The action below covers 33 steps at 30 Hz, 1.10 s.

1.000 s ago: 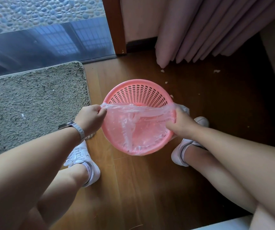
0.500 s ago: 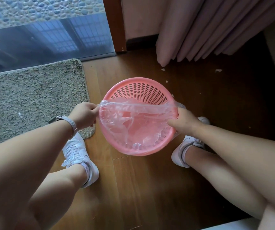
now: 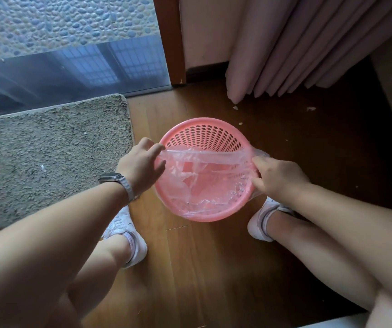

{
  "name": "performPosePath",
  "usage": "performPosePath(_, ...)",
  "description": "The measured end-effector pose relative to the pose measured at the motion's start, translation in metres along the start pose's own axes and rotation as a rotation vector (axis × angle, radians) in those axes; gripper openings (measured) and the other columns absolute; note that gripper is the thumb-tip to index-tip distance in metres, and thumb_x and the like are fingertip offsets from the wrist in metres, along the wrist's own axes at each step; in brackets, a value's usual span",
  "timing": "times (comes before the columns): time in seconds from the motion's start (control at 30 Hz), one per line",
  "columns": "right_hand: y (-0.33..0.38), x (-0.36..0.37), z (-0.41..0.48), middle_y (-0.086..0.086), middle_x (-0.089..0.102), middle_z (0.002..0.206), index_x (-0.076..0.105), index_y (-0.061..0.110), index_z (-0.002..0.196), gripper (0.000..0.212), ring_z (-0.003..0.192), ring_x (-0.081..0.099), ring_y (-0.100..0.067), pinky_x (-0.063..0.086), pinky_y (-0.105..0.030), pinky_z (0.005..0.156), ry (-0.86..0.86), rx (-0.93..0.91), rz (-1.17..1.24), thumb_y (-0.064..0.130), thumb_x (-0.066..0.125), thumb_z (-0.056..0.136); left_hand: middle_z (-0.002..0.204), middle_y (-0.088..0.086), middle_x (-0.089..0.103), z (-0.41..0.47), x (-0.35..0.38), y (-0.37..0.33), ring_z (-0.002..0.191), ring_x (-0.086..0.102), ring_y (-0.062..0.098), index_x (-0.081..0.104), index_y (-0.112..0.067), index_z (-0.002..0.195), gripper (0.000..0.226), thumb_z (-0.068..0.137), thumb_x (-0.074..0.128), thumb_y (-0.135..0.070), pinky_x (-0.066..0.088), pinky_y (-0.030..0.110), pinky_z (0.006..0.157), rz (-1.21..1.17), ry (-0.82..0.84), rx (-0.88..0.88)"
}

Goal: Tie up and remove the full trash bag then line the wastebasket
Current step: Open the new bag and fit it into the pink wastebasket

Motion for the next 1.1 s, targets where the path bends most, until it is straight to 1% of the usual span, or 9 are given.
performPosePath(0.1, 0.014, -0.009, 0.003, -0.010, 0.063, 0.100, 0.054, 0.011, 0.119, 0.040, 0.079, 0.064, -0.032, 0.038, -0.030, 0.052, -0.096, -0.091, -0.093, 0.025, 0.064, 0.083, 0.110, 0.014, 0.055, 0.002, -0.002, -0.006, 0.090, 0.060, 0.034, 0.064, -0.013, 0.111, 0.025, 0.090, 0.062, -0.026, 0.052, 0.040, 0.063, -0.020, -0.066, -0.012)
performPosePath(0.23, 0.014, 0.005, 0.026, -0.008, 0.056, 0.104, 0.049, 0.016, 0.123, 0.040, 0.082, 0.060, -0.027, 0.033, -0.027, 0.056, -0.055, 0.031, -0.035, 0.030, 0.060, 0.088, 0.101, 0.017, 0.058, 0.016, -0.004, -0.008, 0.089, 0.056, 0.038, 0.066, -0.005, 0.095, 0.017, 0.090, 0.061, -0.021, 0.051, 0.045, 0.071, -0.039, -0.101, 0.038)
performPosePath(0.3, 0.009, 0.008, 0.035, -0.008, 0.051, 0.100, 0.055, 0.015, 0.114, 0.029, 0.076, 0.057, -0.026, 0.035, -0.026, 0.056, -0.101, 0.081, 0.047, 0.030, 0.058, 0.089, 0.101, 0.016, 0.060, 0.024, -0.004, -0.007, 0.089, 0.056, 0.037, 0.065, -0.004, 0.091, 0.017, 0.091, 0.061, -0.020, 0.049, 0.045, 0.075, -0.067, -0.106, 0.076)
performPosePath(0.43, -0.004, 0.007, 0.052, -0.002, 0.047, 0.108, 0.058, 0.013, 0.098, 0.014, 0.085, 0.051, -0.018, 0.043, -0.023, 0.065, -0.121, 0.132, 0.343, 0.024, 0.058, 0.089, 0.093, 0.011, 0.060, 0.047, -0.008, -0.001, 0.070, 0.058, 0.034, 0.058, -0.008, 0.089, 0.019, 0.096, 0.051, -0.024, 0.049, 0.041, 0.059, -0.102, -0.055, 0.110)
performPosePath(0.6, -0.021, 0.004, 0.086, 0.010, 0.055, 0.075, 0.049, 0.024, 0.077, 0.015, 0.068, 0.054, -0.015, 0.039, -0.025, 0.053, 0.100, 0.068, 0.402, 0.028, 0.062, 0.083, 0.075, 0.006, 0.063, 0.078, -0.002, 0.015, 0.061, 0.056, 0.029, 0.052, -0.022, 0.091, 0.007, 0.096, 0.048, -0.024, 0.044, 0.032, 0.055, -0.086, 0.092, 0.143)
performPosePath(0.73, -0.030, 0.004, 0.104, 0.007, 0.057, 0.066, 0.051, 0.023, 0.071, 0.023, 0.059, 0.051, -0.012, 0.045, -0.032, 0.051, 0.150, 0.093, 0.558, 0.031, 0.070, 0.080, 0.078, -0.002, 0.064, 0.087, 0.013, 0.028, 0.070, 0.058, 0.019, 0.063, -0.020, 0.095, 0.007, 0.095, 0.056, -0.020, 0.043, 0.028, 0.063, -0.327, 0.136, 0.005)
performPosePath(0.87, -0.032, 0.003, 0.120, 0.002, 0.053, 0.064, 0.052, 0.020, 0.070, 0.012, 0.058, 0.047, -0.011, 0.044, -0.036, 0.055, 0.197, 0.057, 0.716, 0.027, 0.061, 0.073, 0.059, -0.007, 0.046, 0.086, 0.029, 0.040, 0.053, 0.039, 0.008, 0.052, -0.015, 0.072, 0.031, 0.098, 0.049, -0.031, 0.034, 0.026, 0.048, -0.450, 0.271, -0.028)
performPosePath(1.0, -0.040, 0.000, 0.125, -0.013, 0.063, 0.073, 0.060, 0.013, 0.078, 0.010, 0.058, 0.055, -0.021, 0.049, -0.036, 0.056, 0.154, 0.047, 0.831, 0.004, 0.058, 0.079, 0.057, -0.006, 0.043, 0.083, 0.024, 0.040, 0.050, 0.036, 0.008, 0.044, -0.019, 0.068, 0.031, 0.097, 0.049, -0.028, 0.034, 0.025, 0.048, -0.335, 0.256, 0.063)
performPosePath(1.1, -0.043, -0.002, 0.122, -0.015, 0.065, 0.079, 0.065, 0.015, 0.081, 0.005, 0.067, 0.059, -0.026, 0.052, -0.038, 0.062, 0.096, 0.030, 0.777, 0.011, 0.068, 0.082, 0.059, -0.005, 0.047, 0.083, 0.018, 0.036, 0.053, 0.042, 0.013, 0.043, -0.024, 0.070, 0.028, 0.096, 0.047, -0.033, 0.036, 0.029, 0.049, -0.330, 0.214, 0.098)
Point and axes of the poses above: each hand's wrist, its own z-axis towards the middle knuckle, its own x-axis out of the palm, y = z × x, the point moved 6 cm from there along z, towards the middle knuckle
